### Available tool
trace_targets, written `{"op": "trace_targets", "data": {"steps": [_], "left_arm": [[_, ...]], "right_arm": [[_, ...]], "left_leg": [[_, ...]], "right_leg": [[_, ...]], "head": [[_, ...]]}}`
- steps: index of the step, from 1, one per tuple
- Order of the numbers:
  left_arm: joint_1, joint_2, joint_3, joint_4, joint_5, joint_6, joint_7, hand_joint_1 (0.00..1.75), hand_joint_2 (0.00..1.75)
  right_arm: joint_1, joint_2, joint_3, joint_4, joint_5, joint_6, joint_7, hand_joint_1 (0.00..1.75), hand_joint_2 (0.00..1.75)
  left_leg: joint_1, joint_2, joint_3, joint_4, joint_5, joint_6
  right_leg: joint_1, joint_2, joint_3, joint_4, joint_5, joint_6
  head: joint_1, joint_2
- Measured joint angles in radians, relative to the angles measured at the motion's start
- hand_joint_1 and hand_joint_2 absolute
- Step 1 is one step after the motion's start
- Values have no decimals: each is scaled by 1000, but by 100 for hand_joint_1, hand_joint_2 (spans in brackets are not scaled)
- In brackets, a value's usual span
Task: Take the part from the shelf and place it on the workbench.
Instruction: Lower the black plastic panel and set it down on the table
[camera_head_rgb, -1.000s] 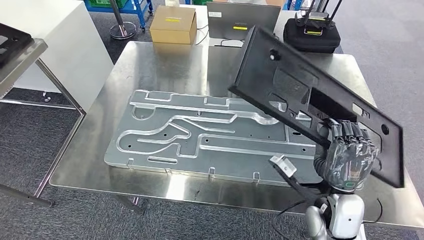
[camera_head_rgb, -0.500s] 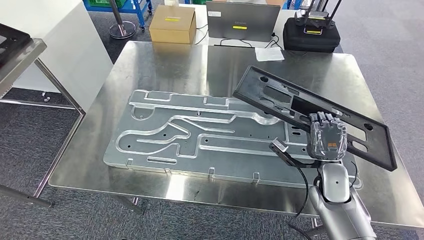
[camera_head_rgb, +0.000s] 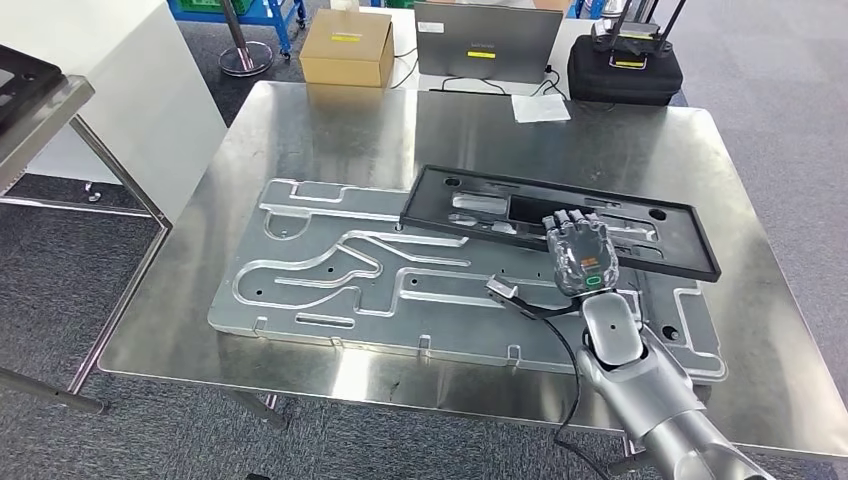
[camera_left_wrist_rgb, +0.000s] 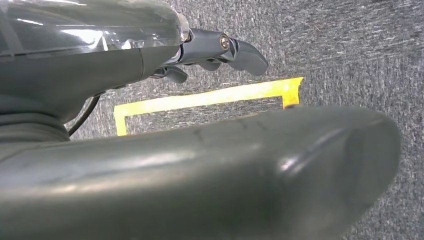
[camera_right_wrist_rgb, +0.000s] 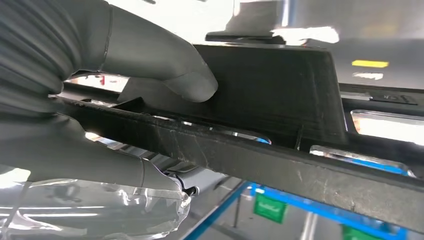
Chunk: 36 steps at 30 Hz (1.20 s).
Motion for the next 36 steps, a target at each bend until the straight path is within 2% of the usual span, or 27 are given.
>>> {"op": "trace_targets", "data": {"steps": [4,8,16,20,24,28,31,36], "left_arm": [[-1,0,-8,0,-2,0,0,0,0],[-3,0,-16,0,-4,0,0,0,0],[-3,0,-21,0,-1,-7,-12,0,0],[-2,0,-20,0,7,-7,-9,0,0],[0,0,-20,0,18,-5,-8,0,0],[3,0,-19,0,30,-4,-9,0,0],[6,0,-18,0,36,-4,-12,0,0],[7,0,-14,0,51,-4,-20,0,0]], "right_arm": [[-22,34,37,36,0,-2,-5,175,175],[-32,67,56,67,0,-7,-6,0,175],[-35,105,65,110,0,-22,-10,0,175],[-19,123,29,122,0,-44,-30,0,175],[25,156,-52,107,-32,-66,-77,0,0],[98,202,-141,26,-124,-44,-145,0,0],[146,232,-172,-60,-196,28,-172,0,0],[200,267,-169,-215,-343,177,-185,0,0]], "left_leg": [[0,0,0,0,0,0],[0,0,0,0,0,0],[0,0,0,0,0,0],[0,0,0,0,0,0],[0,0,0,0,0,0],[0,0,0,0,0,0],[0,0,0,0,0,0],[0,0,0,0,0,0]], "right_leg": [[0,0,0,0,0,0],[0,0,0,0,0,0],[0,0,0,-1,0,0],[0,0,0,-1,0,0],[0,0,0,-1,0,0],[0,0,0,-1,0,0],[0,1,0,-1,0,0],[0,1,0,-1,0,0]], "head": [[0,0],[0,0],[0,0],[0,0],[0,0],[0,0],[0,0],[0,0]]}}
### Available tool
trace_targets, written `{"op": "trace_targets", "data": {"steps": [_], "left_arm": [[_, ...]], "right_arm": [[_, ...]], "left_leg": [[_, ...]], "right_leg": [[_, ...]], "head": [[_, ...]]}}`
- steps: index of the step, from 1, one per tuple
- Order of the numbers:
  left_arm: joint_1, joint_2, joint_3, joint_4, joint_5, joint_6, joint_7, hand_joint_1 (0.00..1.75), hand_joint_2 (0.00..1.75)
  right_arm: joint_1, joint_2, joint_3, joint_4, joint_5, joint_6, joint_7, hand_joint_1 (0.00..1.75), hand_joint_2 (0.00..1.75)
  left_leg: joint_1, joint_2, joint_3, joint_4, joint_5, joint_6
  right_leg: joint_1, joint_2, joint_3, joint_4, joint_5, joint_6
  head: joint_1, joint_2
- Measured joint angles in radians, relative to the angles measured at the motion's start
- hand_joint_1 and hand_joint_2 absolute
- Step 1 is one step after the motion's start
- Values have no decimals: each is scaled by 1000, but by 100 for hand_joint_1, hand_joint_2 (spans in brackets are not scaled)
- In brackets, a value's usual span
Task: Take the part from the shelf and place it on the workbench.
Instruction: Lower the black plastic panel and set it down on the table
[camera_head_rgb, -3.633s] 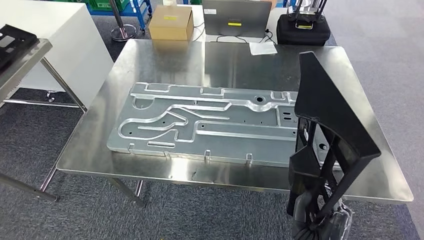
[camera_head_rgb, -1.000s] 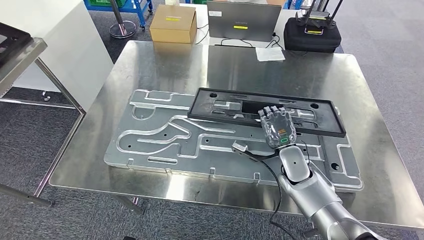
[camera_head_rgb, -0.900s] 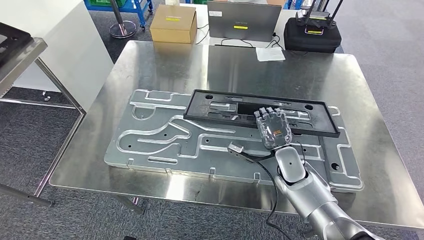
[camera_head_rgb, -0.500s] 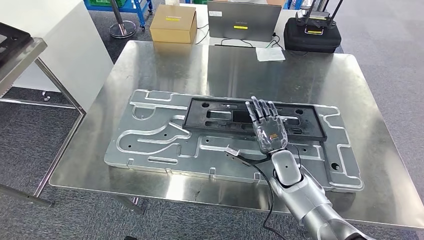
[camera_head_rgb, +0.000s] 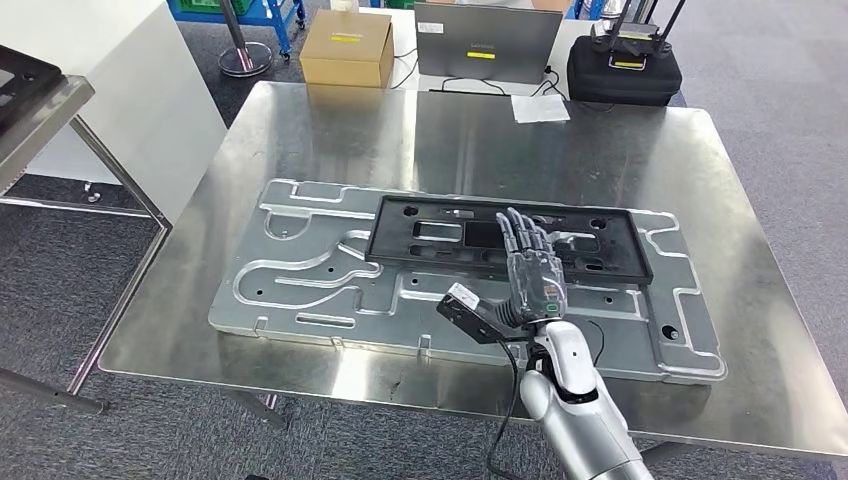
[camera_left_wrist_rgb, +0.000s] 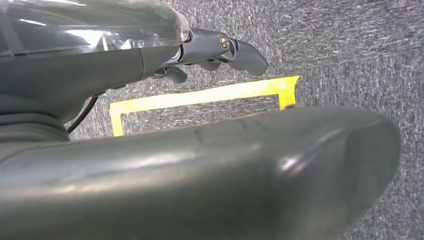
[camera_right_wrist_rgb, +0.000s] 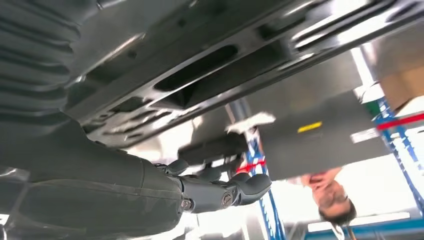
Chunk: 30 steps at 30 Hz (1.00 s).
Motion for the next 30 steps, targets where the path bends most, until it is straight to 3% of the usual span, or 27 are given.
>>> {"op": "trace_targets", "data": {"steps": [4,9,13,18,20,22,24,25,26,27,30], "left_arm": [[1,0,6,0,14,0,-9,0,0],[9,0,26,0,44,2,-23,0,0],[19,0,51,0,75,2,-33,0,0],[28,0,91,0,118,11,-36,0,0],[31,-2,109,0,136,18,-35,0,0],[33,-6,126,0,151,23,-34,0,0],[34,-10,142,0,163,24,-35,0,0],[35,-11,149,0,169,25,-36,0,0],[36,-13,157,0,175,27,-36,0,0],[37,-15,165,0,180,29,-37,0,0],[41,-22,183,0,189,34,-39,0,0]], "right_arm": [[28,10,41,-125,-94,53,-14,0,0],[98,18,115,-326,-256,19,-101,0,0],[215,16,194,-538,-387,-84,-225,0,175],[405,-21,275,-784,-580,-210,-400,0,175],[492,-41,282,-858,-666,-257,-452,0,87],[570,-62,280,-910,-756,-290,-493,0,0],[641,-78,262,-935,-837,-291,-537,0,0],[677,-81,245,-939,-875,-279,-556,0,0],[712,-80,221,-940,-915,-256,-573,0,0],[745,-75,193,-940,-950,-216,-592,0,0],[825,-16,80,-937,-985,-35,-653,0,0]], "left_leg": [[0,0,0,0,0,0],[0,0,0,1,-1,0],[-2,-1,0,2,-4,3],[-5,-1,2,2,-6,15],[3,1,8,-13,5,26],[8,6,11,-29,16,35],[5,10,7,-31,20,40],[3,11,4,-31,22,40],[2,12,1,-30,24,40],[1,12,-2,-29,26,38],[1,8,-10,-25,34,27]], "right_leg": [[0,0,0,0,0,0],[0,0,0,-1,0,0],[-2,-1,2,-5,0,1],[-4,-1,10,-17,4,13],[-4,-1,13,-13,-6,20],[-2,-1,-11,49,-59,20],[2,-1,-59,166,-127,19],[3,-2,-75,212,-144,19],[4,-2,-76,227,-141,17],[5,-2,-59,204,-120,15],[9,0,50,17,-42,3]], "head": [[0,0],[0,0],[0,0],[-1,0],[0,0],[1,0],[1,0],[1,0],[1,0],[1,0],[0,0]]}}
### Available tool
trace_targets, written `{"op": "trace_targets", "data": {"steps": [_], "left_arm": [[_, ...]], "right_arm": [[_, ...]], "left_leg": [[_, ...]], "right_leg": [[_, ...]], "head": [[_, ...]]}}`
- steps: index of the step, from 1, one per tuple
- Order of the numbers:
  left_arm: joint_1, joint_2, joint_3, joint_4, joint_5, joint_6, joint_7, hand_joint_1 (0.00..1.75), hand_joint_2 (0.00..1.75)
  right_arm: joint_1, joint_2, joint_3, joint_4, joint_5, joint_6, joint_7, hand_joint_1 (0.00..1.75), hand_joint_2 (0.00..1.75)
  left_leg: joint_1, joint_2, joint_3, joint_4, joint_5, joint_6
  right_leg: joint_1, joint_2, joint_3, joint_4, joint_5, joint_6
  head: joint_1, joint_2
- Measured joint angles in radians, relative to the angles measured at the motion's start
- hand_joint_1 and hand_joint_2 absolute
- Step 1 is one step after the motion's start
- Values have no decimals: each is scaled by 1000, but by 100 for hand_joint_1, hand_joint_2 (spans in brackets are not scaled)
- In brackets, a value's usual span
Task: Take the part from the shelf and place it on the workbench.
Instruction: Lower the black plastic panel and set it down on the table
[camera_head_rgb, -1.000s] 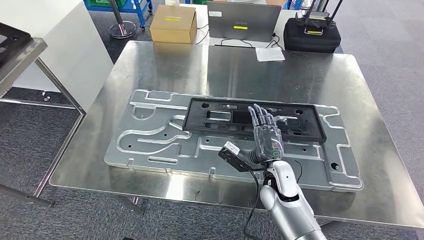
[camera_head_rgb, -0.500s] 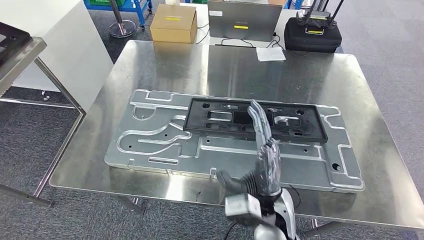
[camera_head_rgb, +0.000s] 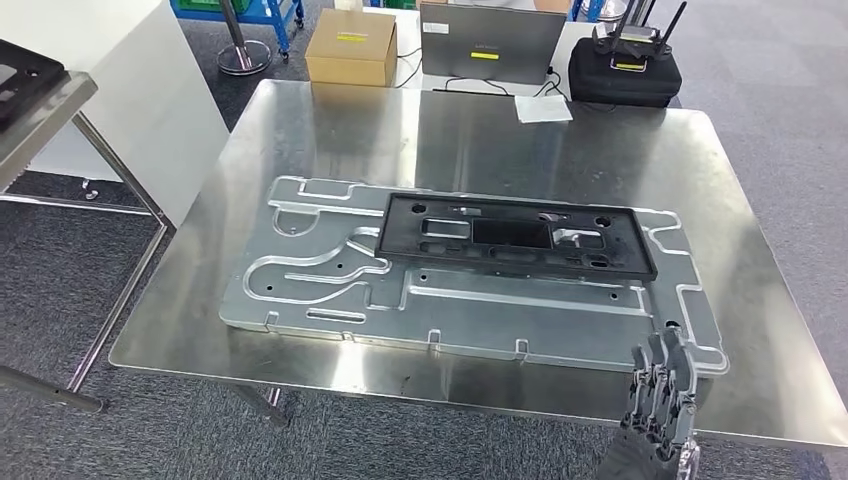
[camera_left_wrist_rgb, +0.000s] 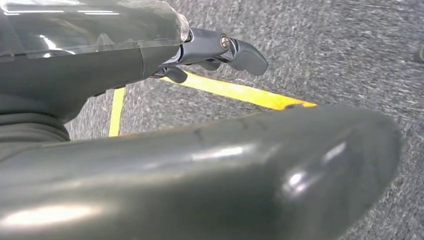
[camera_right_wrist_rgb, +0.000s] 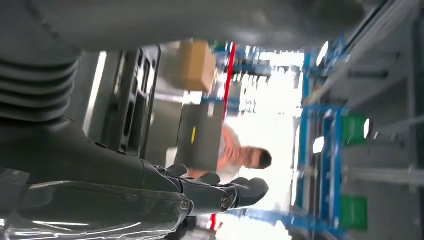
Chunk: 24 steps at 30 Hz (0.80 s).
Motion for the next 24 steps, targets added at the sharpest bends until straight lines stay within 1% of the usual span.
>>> {"op": "trace_targets", "data": {"steps": [1,2,3,4,5,6,7,9,10,11,12,13,14,15,16,17,18,19,20,21,22,23,24], "left_arm": [[0,-2,5,0,1,1,-1,0,0],[0,-3,10,0,2,2,-3,0,0],[0,-4,14,0,2,3,-5,0,0],[1,-5,18,0,3,4,-7,0,0],[2,-6,22,0,4,5,-9,0,0],[4,-6,25,0,5,5,-10,0,0],[5,-7,29,0,6,6,-11,0,0],[5,-7,35,0,9,6,-14,0,0],[4,-7,37,0,10,6,-15,0,0],[4,-7,39,0,11,6,-16,0,0],[4,-8,40,0,11,6,-17,0,0],[4,-8,41,0,11,6,-17,0,0],[2,-8,42,0,11,6,-18,0,0],[0,-8,43,0,11,6,-19,0,0],[-2,-8,43,0,12,6,-19,0,0],[-4,-8,43,0,12,6,-20,0,0],[-4,-9,44,0,12,6,-20,0,0],[-3,-9,45,0,13,6,-20,0,0],[-1,-10,45,0,13,7,-20,0,0],[0,-11,46,0,13,7,-20,0,0],[0,-12,46,0,14,8,-19,0,0],[-1,-13,46,0,15,9,-19,0,0],[-1,-14,47,0,15,9,-18,0,0]], "right_arm": [[22,33,-44,2,16,54,-16,0,0],[42,70,-92,5,42,92,-28,0,0],[60,106,-139,8,71,114,-35,0,0],[74,140,-182,12,99,123,-39,0,0],[84,169,-220,18,119,124,-40,0,0],[92,192,-248,24,129,124,-39,0,0],[99,212,-271,32,133,125,-37,0,0],[109,242,-305,52,134,127,-29,0,0],[111,254,-320,63,133,127,-25,0,0],[111,262,-334,74,133,127,-22,0,0],[111,270,-345,84,133,127,-19,0,0],[111,276,-355,93,132,128,-17,0,0],[111,281,-363,100,133,127,-15,0,0],[112,286,-370,107,135,127,-14,0,0],[112,289,-376,112,138,126,-13,0,0],[112,292,-380,116,143,124,-12,0,0],[111,295,-384,120,148,121,-11,0,0],[111,297,-388,124,153,118,-8,0,0],[110,298,-391,128,158,116,-5,0,0],[110,299,-394,132,162,114,-2,0,0],[110,300,-397,136,166,113,1,0,0],[110,300,-400,140,169,112,4,0,0],[110,300,-403,144,171,112,6,0,0]], "left_leg": [[0,-3,0,1,3,-6],[0,-7,-1,0,8,-13],[0,-11,-2,-2,14,-22],[0,-14,-4,-3,19,-29],[0,-14,-10,1,14,-36],[1,-13,-19,15,-6,-42],[2,-9,-31,49,-44,-47],[6,-3,-61,162,-141,-57],[7,-2,-70,219,-171,-61],[7,0,-68,253,-178,-65],[8,2,-49,254,-163,-67],[9,7,-13,218,-135,-69],[10,19,38,153,-112,-69],[8,34,90,76,-102,-66],[5,46,127,17,-99,-60],[1,54,147,-22,-103,-52],[-3,51,149,-36,-105,-42],[-3,44,141,-36,-97,-32],[-2,39,135,-40,-89,-23],[-1,34,127,-42,-79,-13],[1,29,116,-44,-67,-4],[1,24,104,-45,-55,2],[0,17,90,-44,-44,7]], "right_leg": [[3,3,19,-35,12,-6],[7,5,24,-49,14,-13],[10,6,20,-47,22,-19],[8,3,15,-52,26,-28],[6,-2,10,-58,32,-38],[3,-8,1,-62,42,-47],[1,-14,-8,-65,52,-55],[5,-26,-30,-65,68,-63],[6,-34,-41,-63,76,-63],[7,-43,-52,-61,84,-62],[7,-51,-64,-58,90,-61],[7,-59,-75,-53,95,-58],[7,-66,-84,-47,100,-54],[8,-73,-92,-41,104,-50],[9,-82,-96,-37,108,-43],[10,-89,-97,-35,114,-37],[10,-97,-96,-36,120,-30],[10,-104,-95,-39,127,-23],[8,-100,-96,-37,124,-16],[6,-85,-101,-25,105,-10],[6,-64,-110,5,67,-6],[5,-39,-124,53,15,-4],[6,-22,-138,114,-36,-3]], "head": [[-1,0],[-2,0],[-2,0],[-2,0],[-3,0],[-4,0],[-6,0],[-9,0],[-10,0],[-10,0],[-10,0],[-10,0],[-10,0],[-10,0],[-9,0],[-10,0],[-11,0],[-12,0],[-14,0],[-13,0],[-13,0],[-13,0],[-13,0]]}}
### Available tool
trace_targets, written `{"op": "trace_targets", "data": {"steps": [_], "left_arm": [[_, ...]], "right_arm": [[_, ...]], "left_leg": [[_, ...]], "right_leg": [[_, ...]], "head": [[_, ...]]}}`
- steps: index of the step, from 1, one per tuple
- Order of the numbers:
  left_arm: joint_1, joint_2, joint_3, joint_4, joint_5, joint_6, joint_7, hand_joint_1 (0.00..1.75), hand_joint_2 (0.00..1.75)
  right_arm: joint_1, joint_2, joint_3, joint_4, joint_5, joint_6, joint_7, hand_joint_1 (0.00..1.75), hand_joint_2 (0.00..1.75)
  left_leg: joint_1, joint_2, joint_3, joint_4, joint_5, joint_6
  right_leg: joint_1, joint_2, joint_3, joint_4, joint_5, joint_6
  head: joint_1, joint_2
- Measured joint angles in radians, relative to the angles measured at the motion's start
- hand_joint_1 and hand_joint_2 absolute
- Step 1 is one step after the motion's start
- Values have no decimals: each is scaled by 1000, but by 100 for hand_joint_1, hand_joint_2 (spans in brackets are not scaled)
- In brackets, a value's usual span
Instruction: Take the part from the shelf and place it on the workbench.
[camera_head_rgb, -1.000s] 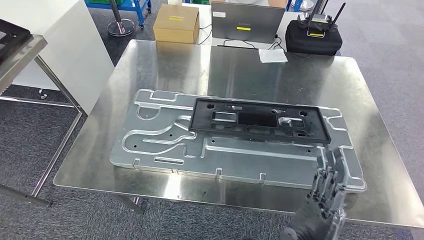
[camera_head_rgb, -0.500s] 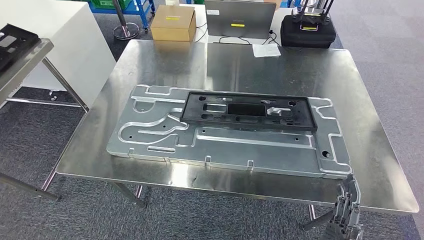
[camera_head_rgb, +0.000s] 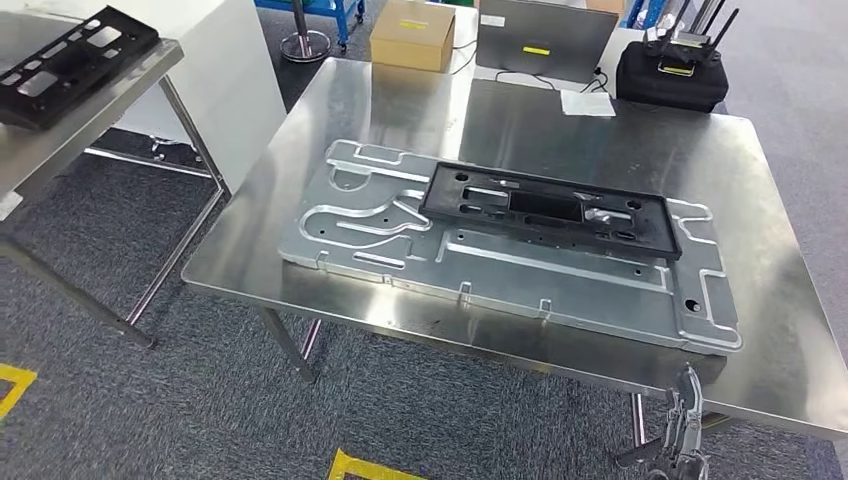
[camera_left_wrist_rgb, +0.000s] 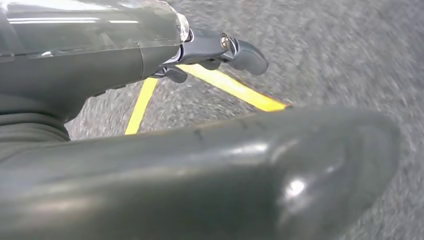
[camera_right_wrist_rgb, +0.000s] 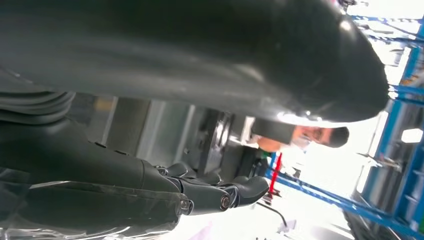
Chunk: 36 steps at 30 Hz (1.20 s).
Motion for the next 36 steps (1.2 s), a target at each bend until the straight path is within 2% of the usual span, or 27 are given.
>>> {"op": "trace_targets", "data": {"steps": [1,2,3,4,6,8,9,11,12,13,14,16,17,18,19,20,21,23,24,25,26,28,30,32,33,34,36], "left_arm": [[0,0,1,0,0,0,0,0,0],[0,-1,2,0,0,1,1,0,0],[0,-1,4,0,0,1,2,0,0],[0,-1,5,0,0,1,2,0,0],[0,-3,8,0,1,1,3,0,0],[-3,-5,10,0,2,1,3,0,0],[-4,-6,12,0,3,1,3,0,0],[-1,-6,15,0,4,3,3,0,0],[1,-6,16,0,4,4,3,0,0],[2,-6,16,0,4,4,3,0,0],[2,-6,17,0,4,5,2,0,0],[0,-6,17,0,3,5,2,0,0],[0,-6,17,0,3,6,1,0,0],[0,-6,17,0,3,6,1,0,0],[0,-6,17,0,2,7,0,0,0],[1,-6,17,0,1,8,0,0,0],[1,-6,17,0,0,8,0,0,0],[-2,-6,17,0,-1,9,-1,0,0],[-3,-5,17,0,-1,9,-2,0,0],[-4,-5,17,0,-1,10,-2,0,0],[-3,-5,18,0,-1,10,-2,0,0],[1,-6,18,0,-1,11,-2,0,0],[2,-6,18,0,0,12,-2,0,0],[2,-6,18,0,0,12,-1,0,0],[2,-6,18,0,0,11,-1,0,0],[2,-6,18,0,-1,11,-1,0,0],[2,-8,18,0,-2,11,-1,0,0]], "right_arm": [[0,0,-3,4,2,0,2,0,0],[-1,0,-6,9,3,-1,3,0,0],[-1,0,-8,13,4,-1,4,0,0],[-1,0,-10,17,5,-2,4,0,0],[-2,0,-13,23,6,-4,5,0,0],[-3,1,-16,28,8,-8,8,0,0],[-4,2,-17,31,8,-10,9,0,0],[-5,3,-18,36,9,-11,12,0,0],[-6,4,-19,38,10,-11,13,0,0],[-7,5,-19,41,11,-12,14,0,0],[-7,7,-20,43,12,-12,15,0,0],[-6,9,-23,47,14,-14,16,0,0],[-6,10,-24,50,15,-14,17,0,0],[-7,10,-25,52,16,-14,18,0,0],[-7,10,-26,54,17,-14,20,0,0],[-7,10,-26,55,19,-14,21,0,0],[-7,10,-27,56,20,-14,22,0,0],[-7,10,-29,56,23,-15,24,0,0],[-7,10,-29,56,24,-15,24,0,0],[-7,10,-30,57,25,-16,25,0,0],[-8,10,-31,57,26,-16,27,0,0],[-8,10,-32,58,27,-15,28,0,0],[-7,10,-34,60,29,-15,30,0,0],[-6,10,-37,64,32,-15,32,0,0],[-6,10,-38,65,34,-16,33,0,0],[-6,10,-38,67,37,-16,34,0,0],[-7,10,-39,70,43,-14,37,0,0]], "left_leg": [[-2,-8,-14,2,11,2],[-4,-16,-29,4,21,2],[-5,-26,-44,7,32,1],[-6,-37,-59,10,41,-1],[-8,-59,-83,17,58,-6],[-8,-79,-97,20,75,-16],[-8,-89,-102,18,85,-22],[-6,-107,-110,16,100,-35],[-7,-100,-119,25,89,-40],[-7,-83,-131,52,59,-44],[-4,-59,-147,97,11,-47],[0,-26,-177,225,-79,-56],[3,-20,-184,280,-89,-60],[5,-16,-180,314,-73,-64],[7,-13,-162,316,-36,-66],[8,-6,-128,285,0,-66],[8,10,-77,223,14,-64],[0,42,28,68,-17,-53],[-4,50,59,15,-40,-45],[-7,46,70,-12,-51,-36],[-6,39,68,-20,-51,-25],[-4,25,59,-23,-38,-7],[-5,11,47,-24,-26,7],[-10,-7,35,-20,-18,13],[-12,-18,30,-18,-15,13],[-14,-30,27,-15,-13,13],[-15,-54,24,-7,-12,12]], "right_leg": [[1,8,-11,59,-35,0],[2,11,-13,99,-47,-2],[3,13,1,108,-36,-5],[5,16,33,79,-9,-10],[8,51,133,-58,36,-26],[11,93,205,-177,37,-36],[12,100,217,-202,32,-39],[12,75,210,-210,45,-45],[10,61,203,-213,54,-51],[7,45,194,-216,65,-58],[6,30,183,-218,74,-63],[8,2,159,-215,89,-66],[9,-12,146,-213,96,-64],[9,-26,132,-210,102,-62],[9,-40,119,-205,107,-59],[9,-52,107,-200,112,-56],[9,-62,98,-195,117,-53],[11,-81,89,-184,124,-43],[12,-91,88,-181,128,-37],[12,-101,88,-179,132,-31],[11,-108,88,-178,134,-24],[6,-75,76,-148,107,-14],[2,-15,35,-42,33,-8],[2,9,-10,77,-24,-8],[3,12,-13,97,-24,-10],[4,15,4,76,-4,-13],[8,39,76,-51,60,-27]], "head": [[0,0],[0,0],[0,0],[0,0],[0,0],[-1,0],[-1,0],[0,0],[-1,0],[-3,0],[-4,0],[-7,0],[-7,0],[-7,0],[-7,0],[-7,0],[-7,0],[-7,0],[-7,0],[-6,0],[-6,0],[-6,0],[-5,0],[-5,0],[-5,0],[-5,0],[-5,0]]}}
